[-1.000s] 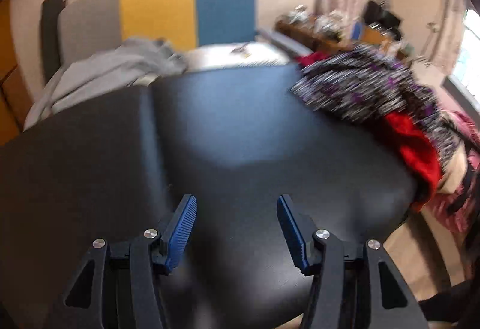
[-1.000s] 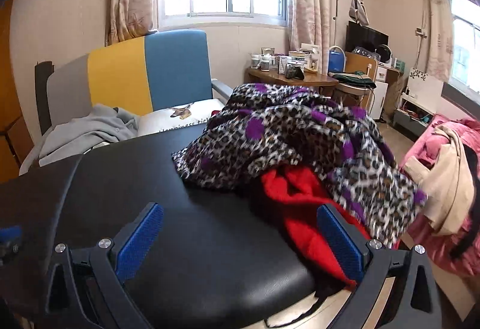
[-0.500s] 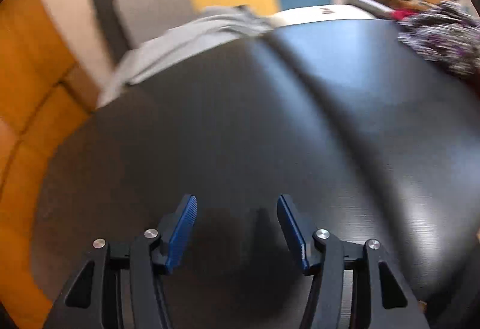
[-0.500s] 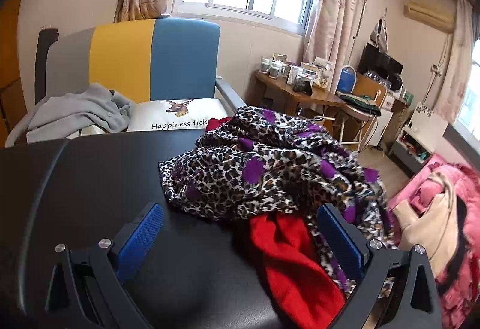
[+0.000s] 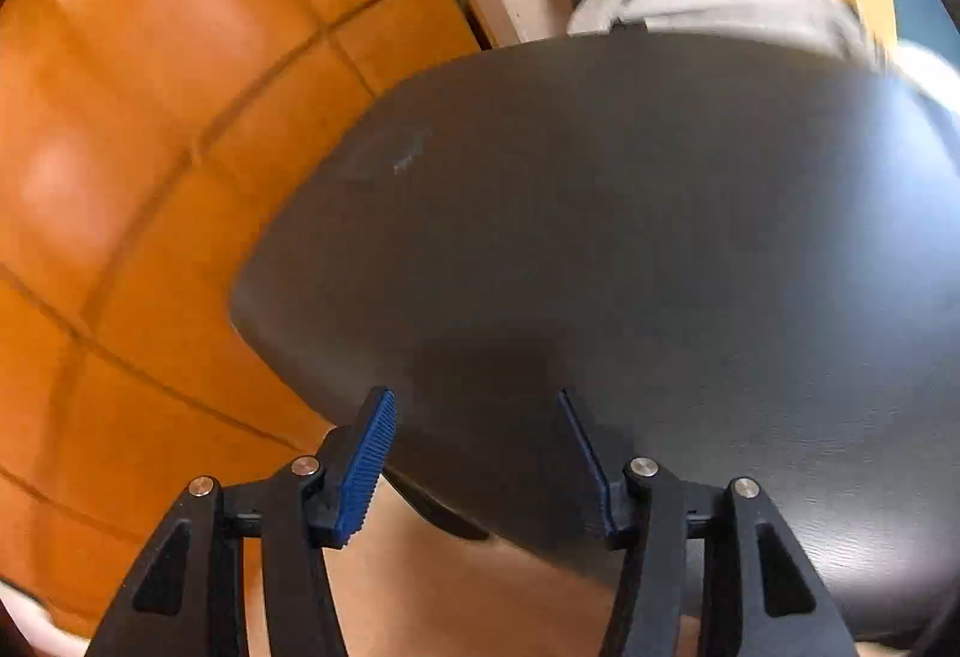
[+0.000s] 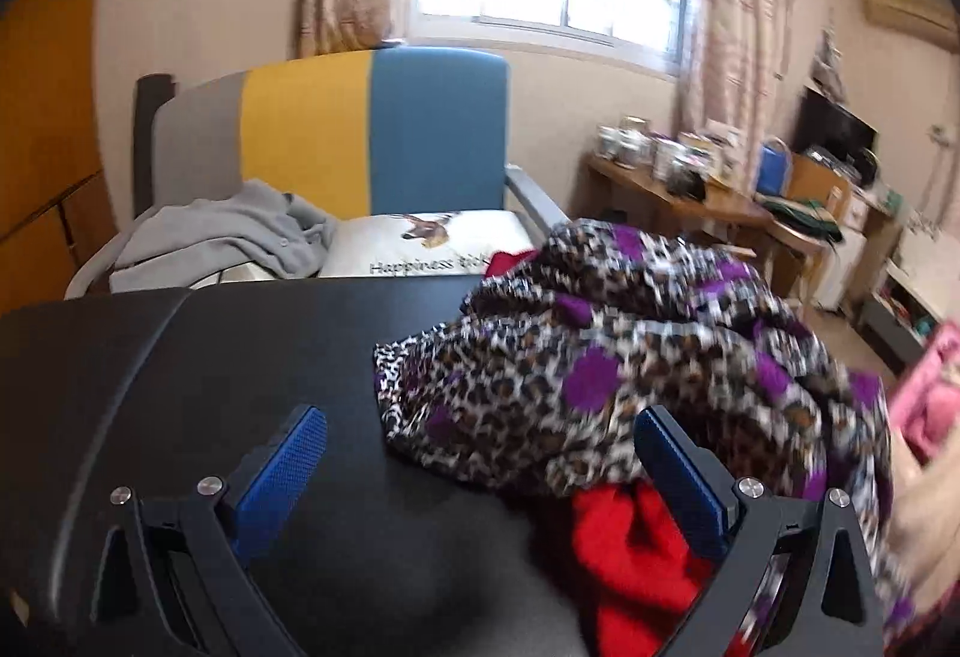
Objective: Fold clothes
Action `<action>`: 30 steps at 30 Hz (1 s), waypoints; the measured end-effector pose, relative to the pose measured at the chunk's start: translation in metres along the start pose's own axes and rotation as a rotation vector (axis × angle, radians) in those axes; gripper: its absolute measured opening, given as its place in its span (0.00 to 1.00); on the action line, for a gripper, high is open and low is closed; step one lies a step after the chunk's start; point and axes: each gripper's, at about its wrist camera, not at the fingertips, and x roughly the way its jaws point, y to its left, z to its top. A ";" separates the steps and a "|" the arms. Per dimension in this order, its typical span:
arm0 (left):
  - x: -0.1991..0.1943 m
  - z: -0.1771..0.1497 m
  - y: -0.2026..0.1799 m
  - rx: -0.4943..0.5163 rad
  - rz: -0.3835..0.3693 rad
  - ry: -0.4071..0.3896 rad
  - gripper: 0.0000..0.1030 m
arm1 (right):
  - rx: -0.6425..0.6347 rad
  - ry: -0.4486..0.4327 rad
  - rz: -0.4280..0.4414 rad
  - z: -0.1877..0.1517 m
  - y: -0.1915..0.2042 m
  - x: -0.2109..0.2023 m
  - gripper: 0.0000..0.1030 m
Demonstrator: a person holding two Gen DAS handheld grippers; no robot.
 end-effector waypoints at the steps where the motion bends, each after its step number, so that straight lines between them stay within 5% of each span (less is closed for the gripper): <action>1: -0.016 0.002 -0.001 -0.009 -0.042 -0.006 0.55 | -0.057 0.000 -0.014 0.003 0.000 0.003 1.00; 5: -0.093 0.014 -0.063 0.191 -0.225 -0.066 0.55 | -0.273 0.034 -0.081 0.010 0.000 0.023 0.98; 8: -0.138 0.021 -0.123 0.283 -0.377 -0.131 0.55 | -0.407 0.116 -0.149 0.009 0.005 0.050 0.84; 10: -0.164 0.024 -0.163 0.291 -0.514 -0.160 0.55 | -0.388 0.121 -0.152 0.007 0.003 0.055 0.86; 12: -0.183 0.024 -0.207 0.300 -0.679 -0.142 0.55 | -0.296 0.137 -0.069 0.009 -0.006 0.053 1.00; 14: -0.201 0.026 -0.261 0.342 -0.832 -0.114 0.55 | -0.153 0.136 0.016 0.015 -0.026 0.045 1.00; 17: -0.224 0.026 -0.332 0.438 -0.966 -0.093 0.55 | -0.087 0.142 0.031 0.023 -0.046 0.035 1.00; 21: -0.261 0.024 -0.392 0.515 -1.157 -0.061 0.55 | -0.160 0.212 -0.007 0.030 -0.055 0.030 1.00; 27: -0.295 0.041 -0.443 0.631 -1.276 -0.027 0.55 | -0.092 0.146 -0.062 0.023 -0.064 -0.023 1.00; 30: -0.300 0.040 -0.487 0.705 -1.270 -0.048 0.55 | -0.029 0.128 -0.133 0.007 -0.069 -0.029 1.00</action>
